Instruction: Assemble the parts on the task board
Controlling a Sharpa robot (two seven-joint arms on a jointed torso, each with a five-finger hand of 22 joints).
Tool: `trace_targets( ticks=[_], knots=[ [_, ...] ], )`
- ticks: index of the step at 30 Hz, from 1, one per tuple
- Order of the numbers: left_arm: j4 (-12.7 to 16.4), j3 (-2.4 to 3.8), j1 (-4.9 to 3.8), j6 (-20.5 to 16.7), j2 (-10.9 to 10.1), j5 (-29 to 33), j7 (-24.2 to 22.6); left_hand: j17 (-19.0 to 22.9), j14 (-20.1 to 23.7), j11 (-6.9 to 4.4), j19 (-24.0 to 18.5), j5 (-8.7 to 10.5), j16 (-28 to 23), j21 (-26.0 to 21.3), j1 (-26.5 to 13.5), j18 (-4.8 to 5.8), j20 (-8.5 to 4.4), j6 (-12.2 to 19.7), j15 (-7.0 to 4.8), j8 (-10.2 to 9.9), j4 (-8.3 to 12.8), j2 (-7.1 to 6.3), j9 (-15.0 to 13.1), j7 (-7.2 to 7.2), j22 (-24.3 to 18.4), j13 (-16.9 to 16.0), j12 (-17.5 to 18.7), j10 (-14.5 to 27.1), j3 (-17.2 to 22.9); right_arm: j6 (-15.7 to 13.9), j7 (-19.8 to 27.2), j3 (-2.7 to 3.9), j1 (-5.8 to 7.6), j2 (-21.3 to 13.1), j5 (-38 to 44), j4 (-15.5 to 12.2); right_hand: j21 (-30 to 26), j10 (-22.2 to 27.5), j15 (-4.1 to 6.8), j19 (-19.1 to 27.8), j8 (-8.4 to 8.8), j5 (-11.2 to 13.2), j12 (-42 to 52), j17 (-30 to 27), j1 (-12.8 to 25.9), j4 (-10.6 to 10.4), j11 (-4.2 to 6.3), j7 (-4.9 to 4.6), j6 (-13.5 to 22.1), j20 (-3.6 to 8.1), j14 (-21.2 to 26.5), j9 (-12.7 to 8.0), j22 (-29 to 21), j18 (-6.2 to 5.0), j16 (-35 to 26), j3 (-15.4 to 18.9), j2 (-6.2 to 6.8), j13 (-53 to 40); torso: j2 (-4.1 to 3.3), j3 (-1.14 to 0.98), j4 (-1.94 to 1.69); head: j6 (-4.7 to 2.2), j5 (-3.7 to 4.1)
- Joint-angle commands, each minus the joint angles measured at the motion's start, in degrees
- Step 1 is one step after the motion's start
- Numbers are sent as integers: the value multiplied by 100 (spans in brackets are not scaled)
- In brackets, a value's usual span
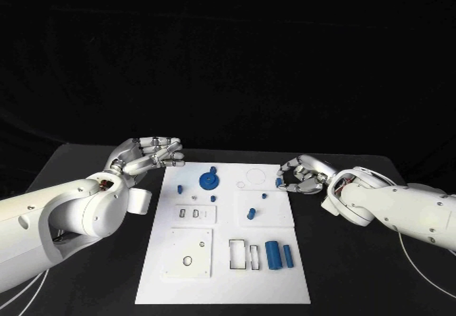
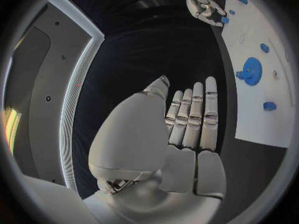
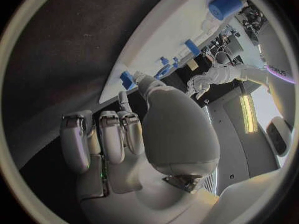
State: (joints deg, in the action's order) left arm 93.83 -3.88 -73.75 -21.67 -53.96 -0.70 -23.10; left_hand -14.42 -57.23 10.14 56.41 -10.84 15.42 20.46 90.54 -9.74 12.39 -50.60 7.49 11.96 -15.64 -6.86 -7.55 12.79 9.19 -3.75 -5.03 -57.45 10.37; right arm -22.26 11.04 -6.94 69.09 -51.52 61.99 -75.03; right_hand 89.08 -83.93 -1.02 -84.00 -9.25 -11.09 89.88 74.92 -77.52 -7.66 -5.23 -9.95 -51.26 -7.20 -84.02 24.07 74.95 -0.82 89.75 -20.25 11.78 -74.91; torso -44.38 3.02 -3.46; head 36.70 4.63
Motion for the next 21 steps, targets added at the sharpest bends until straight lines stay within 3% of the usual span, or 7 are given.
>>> trace_targets(
  ticks=[1,21],
  knots=[
    [7,4,-4,77,9,16,-26,-5,35,-2,-24,22,-31,34,-17,-52,0,15,-18,-24,0,-23,5,12,5,-4,26,7,18,40,-20,-1,-4,21,68,11,28,-607,-1,-549,-43,4,12,1464,0,0,5,10,-86,7,-588,14,1433,60,15,-57,-81,-1509,2,-1,-3,5,2],
    [6,4,-4,63,-3,14,2,-9,34,-2,-26,21,-32,37,-14,-53,0,15,-19,-24,4,-22,5,13,6,-4,29,5,23,131,-95,-1,-25,131,196,93,77,-607,50,-588,-80,9,12,1503,-11,43,60,72,-256,52,-597,25,1488,77,24,-193,-138,-1509,5,-1,-7,35,-6]
  ],
)
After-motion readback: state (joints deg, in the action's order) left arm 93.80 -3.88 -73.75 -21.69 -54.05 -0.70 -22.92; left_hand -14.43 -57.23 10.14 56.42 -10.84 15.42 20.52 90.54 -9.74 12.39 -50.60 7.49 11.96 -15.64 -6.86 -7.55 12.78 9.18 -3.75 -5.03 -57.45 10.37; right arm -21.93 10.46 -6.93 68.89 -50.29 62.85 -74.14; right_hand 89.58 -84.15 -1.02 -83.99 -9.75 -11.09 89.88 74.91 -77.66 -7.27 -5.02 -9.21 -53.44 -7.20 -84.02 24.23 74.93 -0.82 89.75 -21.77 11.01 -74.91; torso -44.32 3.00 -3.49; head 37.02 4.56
